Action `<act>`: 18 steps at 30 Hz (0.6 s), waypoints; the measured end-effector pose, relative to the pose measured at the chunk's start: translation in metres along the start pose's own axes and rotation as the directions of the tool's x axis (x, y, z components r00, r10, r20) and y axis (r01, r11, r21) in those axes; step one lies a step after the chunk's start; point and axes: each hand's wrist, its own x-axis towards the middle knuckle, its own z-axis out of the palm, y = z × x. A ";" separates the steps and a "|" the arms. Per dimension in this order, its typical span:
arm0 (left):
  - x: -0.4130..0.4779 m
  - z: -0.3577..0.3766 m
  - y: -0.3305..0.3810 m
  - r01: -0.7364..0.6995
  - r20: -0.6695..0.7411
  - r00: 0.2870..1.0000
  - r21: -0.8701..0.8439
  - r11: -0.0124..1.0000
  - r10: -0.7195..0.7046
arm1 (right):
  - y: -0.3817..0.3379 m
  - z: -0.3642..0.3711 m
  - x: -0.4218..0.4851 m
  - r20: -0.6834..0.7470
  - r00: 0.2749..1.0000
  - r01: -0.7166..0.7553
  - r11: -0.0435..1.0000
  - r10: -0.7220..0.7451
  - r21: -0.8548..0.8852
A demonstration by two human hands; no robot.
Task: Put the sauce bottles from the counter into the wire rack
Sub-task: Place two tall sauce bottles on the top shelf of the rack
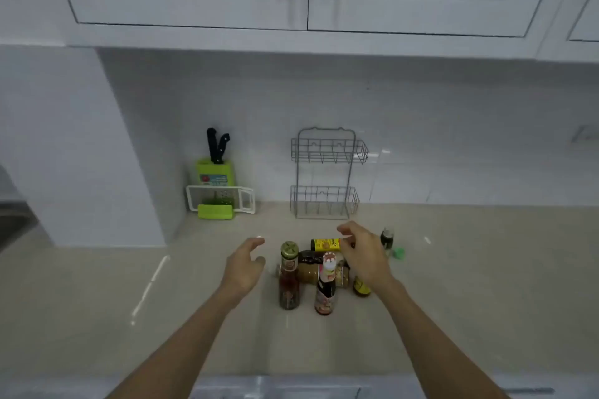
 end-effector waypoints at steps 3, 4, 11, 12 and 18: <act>0.022 0.012 -0.015 0.077 0.004 0.997 0.002 0.997 -0.077 | 0.018 0.012 0.023 0.057 0.998 -0.017 1.000 0.018 -0.017; 0.031 0.017 -0.020 0.103 0.010 0.995 0.004 0.995 -0.103 | 0.024 0.016 0.034 0.090 0.995 -0.027 0.999 0.030 -0.033; 0.090 0.046 -0.055 0.273 0.081 0.958 0.028 0.962 -0.275 | 0.073 0.060 0.106 0.385 0.923 0.055 0.990 -0.001 -0.128; 0.095 0.050 -0.058 0.291 0.095 0.951 0.038 0.956 -0.294 | 0.080 0.067 0.112 0.452 0.892 0.072 0.989 -0.006 -0.130; 0.116 0.069 -0.081 0.433 0.165 0.883 0.073 0.898 -0.439 | 0.106 0.111 0.125 0.734 0.677 0.192 0.975 -0.052 -0.108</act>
